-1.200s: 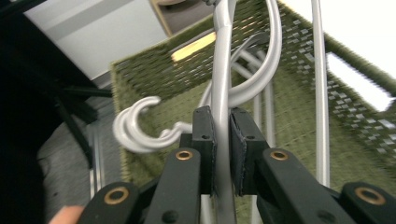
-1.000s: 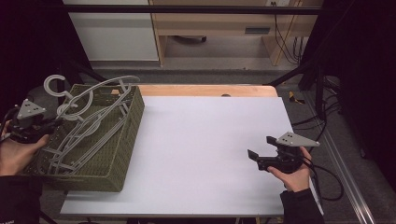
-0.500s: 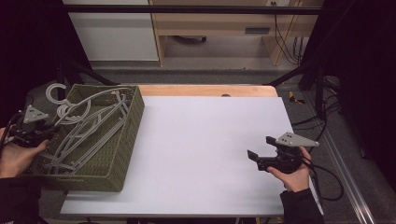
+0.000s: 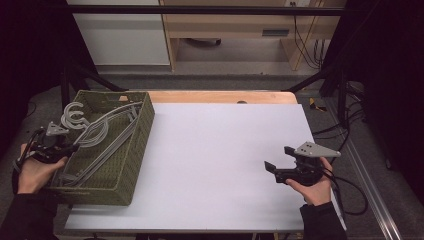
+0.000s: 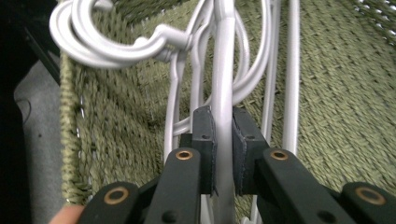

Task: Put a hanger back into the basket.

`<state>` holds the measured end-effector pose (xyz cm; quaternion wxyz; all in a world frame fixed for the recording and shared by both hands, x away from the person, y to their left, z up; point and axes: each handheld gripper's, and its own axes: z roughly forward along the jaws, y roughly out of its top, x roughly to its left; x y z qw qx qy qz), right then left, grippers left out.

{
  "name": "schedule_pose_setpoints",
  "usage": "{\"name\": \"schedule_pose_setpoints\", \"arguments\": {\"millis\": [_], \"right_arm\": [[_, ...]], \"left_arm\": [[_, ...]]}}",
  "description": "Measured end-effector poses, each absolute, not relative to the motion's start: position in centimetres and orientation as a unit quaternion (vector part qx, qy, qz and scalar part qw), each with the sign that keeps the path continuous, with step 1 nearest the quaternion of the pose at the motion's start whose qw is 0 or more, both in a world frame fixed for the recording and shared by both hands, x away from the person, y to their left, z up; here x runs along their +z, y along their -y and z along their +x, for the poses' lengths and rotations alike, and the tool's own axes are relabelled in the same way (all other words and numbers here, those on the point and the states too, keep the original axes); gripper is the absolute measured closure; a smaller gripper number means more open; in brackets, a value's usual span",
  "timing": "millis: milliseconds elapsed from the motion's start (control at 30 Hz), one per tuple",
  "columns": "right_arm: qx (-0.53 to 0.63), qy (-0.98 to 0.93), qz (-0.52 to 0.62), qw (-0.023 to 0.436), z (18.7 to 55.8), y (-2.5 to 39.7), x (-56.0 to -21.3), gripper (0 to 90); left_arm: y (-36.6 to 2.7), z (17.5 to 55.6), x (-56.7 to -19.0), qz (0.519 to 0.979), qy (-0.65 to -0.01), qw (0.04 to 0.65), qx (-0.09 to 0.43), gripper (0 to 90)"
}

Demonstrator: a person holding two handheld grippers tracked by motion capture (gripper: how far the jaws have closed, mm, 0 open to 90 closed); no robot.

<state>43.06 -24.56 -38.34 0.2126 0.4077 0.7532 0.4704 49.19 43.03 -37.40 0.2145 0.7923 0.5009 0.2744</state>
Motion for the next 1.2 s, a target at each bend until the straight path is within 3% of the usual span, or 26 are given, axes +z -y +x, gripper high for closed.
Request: {"name": "schedule_pose_setpoints", "arguments": {"millis": [133, 233, 533, 633, 700, 733, 833, 967, 1200], "right_arm": [[0.470, -0.753, 0.408, 0.211, 43.0, 24.5, -38.3, 11.4], [0.471, -0.754, 0.406, 0.212, 43.1, 24.6, -38.3, 11.4], [0.470, -0.755, 0.406, 0.212, 43.1, 24.5, -38.4, 11.1], [0.470, -0.755, 0.406, 0.213, 43.1, 24.5, -38.4, 11.0], [0.471, -0.755, 0.404, 0.214, 43.1, 24.5, -38.4, 10.8], [0.471, -0.755, 0.403, 0.214, 43.1, 24.5, -38.4, 10.7], [0.473, -0.753, 0.403, 0.216, 43.1, 24.5, -38.4, 10.6], [0.476, -0.752, 0.400, 0.218, 43.0, 24.5, -38.5, 10.4], [0.486, -0.746, 0.402, 0.213, 42.8, 25.0, -38.7, 10.4]], "left_arm": [[-43.4, 49.5, -37.6, 0.788, -0.515, 0.209, 0.264, 79.9], [-43.5, 49.5, -37.7, 0.783, -0.522, 0.209, 0.266, 69.7], [-43.4, 47.6, -35.8, 0.746, -0.519, 0.295, 0.296, 56.7], [-42.4, 46.8, -35.4, 0.738, -0.504, 0.334, 0.299, 51.4], [-41.5, 46.4, -35.4, 0.732, -0.492, 0.364, 0.300, 37.2], [-40.7, 46.1, -35.3, 0.732, -0.480, 0.382, 0.297, 37.2], [-39.6, 45.6, -35.3, 0.730, -0.464, 0.405, 0.294, 25.8], [-37.1, 44.3, -34.8, 0.727, -0.433, 0.453, 0.281, 20.5], [-33.9, 42.9, -34.9, 0.743, -0.393, 0.474, 0.261, 13.6]]}}
